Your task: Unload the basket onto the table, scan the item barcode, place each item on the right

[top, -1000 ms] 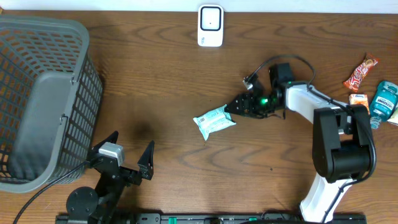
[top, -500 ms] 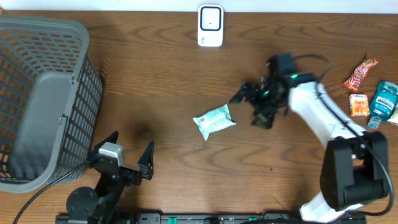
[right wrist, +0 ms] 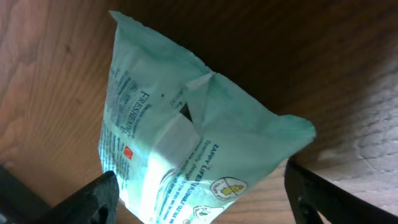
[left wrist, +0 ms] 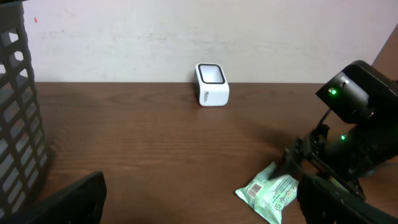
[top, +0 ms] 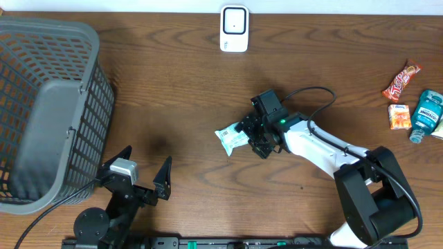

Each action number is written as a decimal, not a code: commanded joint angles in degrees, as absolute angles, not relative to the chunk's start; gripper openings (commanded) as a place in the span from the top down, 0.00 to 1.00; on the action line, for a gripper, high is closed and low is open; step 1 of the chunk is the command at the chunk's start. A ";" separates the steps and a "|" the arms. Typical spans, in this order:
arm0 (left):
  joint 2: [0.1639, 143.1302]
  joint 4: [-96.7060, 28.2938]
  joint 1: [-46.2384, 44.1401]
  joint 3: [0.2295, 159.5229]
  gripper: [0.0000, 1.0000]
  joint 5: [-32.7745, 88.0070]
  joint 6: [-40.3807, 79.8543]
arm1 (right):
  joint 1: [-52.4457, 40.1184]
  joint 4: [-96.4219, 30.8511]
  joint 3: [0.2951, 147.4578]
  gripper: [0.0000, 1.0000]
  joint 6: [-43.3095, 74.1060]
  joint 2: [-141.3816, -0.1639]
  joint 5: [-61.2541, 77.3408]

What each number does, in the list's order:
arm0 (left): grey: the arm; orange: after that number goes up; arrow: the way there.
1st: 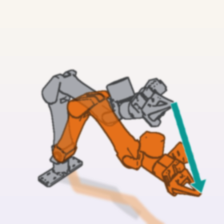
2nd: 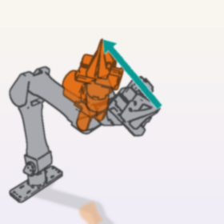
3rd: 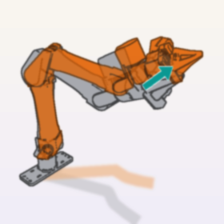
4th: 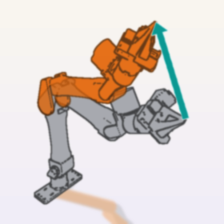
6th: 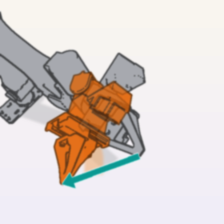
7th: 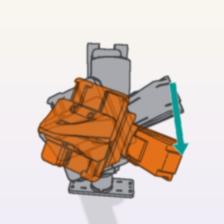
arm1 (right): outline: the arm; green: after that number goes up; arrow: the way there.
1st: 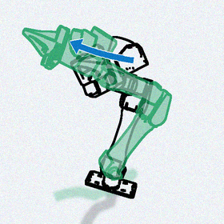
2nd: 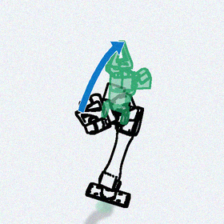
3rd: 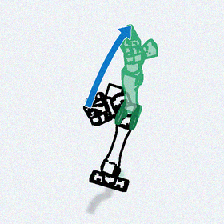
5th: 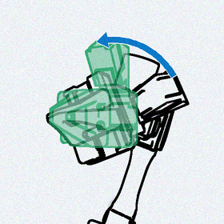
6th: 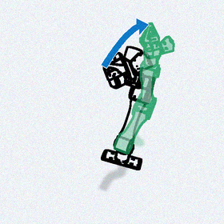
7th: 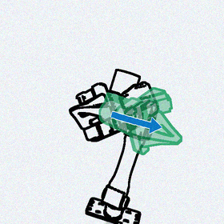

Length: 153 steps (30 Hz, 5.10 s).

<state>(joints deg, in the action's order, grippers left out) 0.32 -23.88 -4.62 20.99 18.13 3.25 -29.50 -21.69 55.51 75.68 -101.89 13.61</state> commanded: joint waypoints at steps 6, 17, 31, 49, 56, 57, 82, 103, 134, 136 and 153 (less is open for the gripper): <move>0.16 -23.79 -4.84 20.95 0.02 18.85 3.97 | -29.58 -14.20 46.46 0.79 78.52 -102.83 4.29; 0.16 -23.79 -4.84 20.95 0.02 18.85 3.97 | -26.50 -10.11 43.86 0.99 52.77 -94.61 22.57; 0.16 -23.79 -4.84 20.95 0.02 18.85 3.97 | -25.58 -34.85 43.86 0.99 42.35 -57.45 23.94; 0.16 -23.79 -4.84 20.95 0.02 18.85 3.97 | -30.13 -1.32 43.81 0.99 -6.76 -66.17 16.60; 0.16 -23.79 -4.84 20.95 0.02 18.85 3.97 | -30.02 33.06 43.81 0.99 -26.15 -88.95 -2.70; 0.16 -23.79 -4.84 20.95 0.02 18.85 3.97 | -29.82 44.58 43.97 0.99 -28.49 -92.97 -7.03; 0.16 -23.79 -4.84 20.95 0.02 18.85 3.97 | -23.33 48.21 92.86 0.99 -30.52 -135.94 -4.32; 0.16 -23.79 -4.84 20.95 0.02 18.85 3.97 | -28.53 26.65 100.27 0.99 -34.35 -145.40 -9.13; 0.16 -23.79 -4.84 20.95 0.02 18.85 3.97 | -17.74 -18.70 100.29 0.99 -26.13 -118.93 -17.47; 0.16 -23.79 -4.84 20.95 0.02 18.85 3.97 | -14.63 -24.97 100.29 0.99 -26.13 -118.39 -17.47; 0.16 -23.79 -4.84 20.95 0.02 18.85 3.97 | 12.69 -39.05 93.25 0.99 -14.68 -121.73 -22.63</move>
<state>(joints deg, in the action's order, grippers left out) 0.36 -23.97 -4.62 20.97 18.13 3.25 11.55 -39.18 93.27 -21.26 -122.28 -17.52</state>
